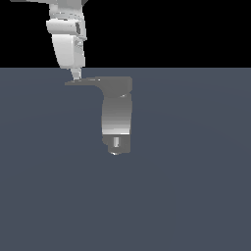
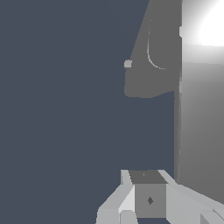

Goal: Turn on the faucet by rotating a designated handle.

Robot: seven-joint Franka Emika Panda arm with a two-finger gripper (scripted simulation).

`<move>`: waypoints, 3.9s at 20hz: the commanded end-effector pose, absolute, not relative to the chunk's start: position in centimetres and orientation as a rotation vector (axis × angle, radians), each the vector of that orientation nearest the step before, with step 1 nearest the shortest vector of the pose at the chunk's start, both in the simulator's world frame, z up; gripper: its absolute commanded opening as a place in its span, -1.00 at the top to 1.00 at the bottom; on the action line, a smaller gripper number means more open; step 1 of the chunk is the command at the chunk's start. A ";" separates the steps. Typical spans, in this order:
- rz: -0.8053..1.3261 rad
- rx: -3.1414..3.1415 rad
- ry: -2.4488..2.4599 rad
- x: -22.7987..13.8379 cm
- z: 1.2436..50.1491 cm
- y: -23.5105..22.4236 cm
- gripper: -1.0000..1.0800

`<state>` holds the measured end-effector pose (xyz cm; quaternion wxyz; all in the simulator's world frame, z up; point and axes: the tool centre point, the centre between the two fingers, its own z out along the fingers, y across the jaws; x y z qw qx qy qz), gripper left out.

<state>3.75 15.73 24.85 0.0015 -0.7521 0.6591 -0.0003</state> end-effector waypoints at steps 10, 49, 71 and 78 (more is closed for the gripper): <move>0.000 -2.361 2.073 0.3 24.8 15.4 1.00; -0.001 -2.359 2.073 -9.6 24.9 10.9 1.00; -0.001 -2.366 2.066 -13.0 24.9 4.6 1.00; 0.000 -2.363 2.069 -12.8 24.9 0.5 1.00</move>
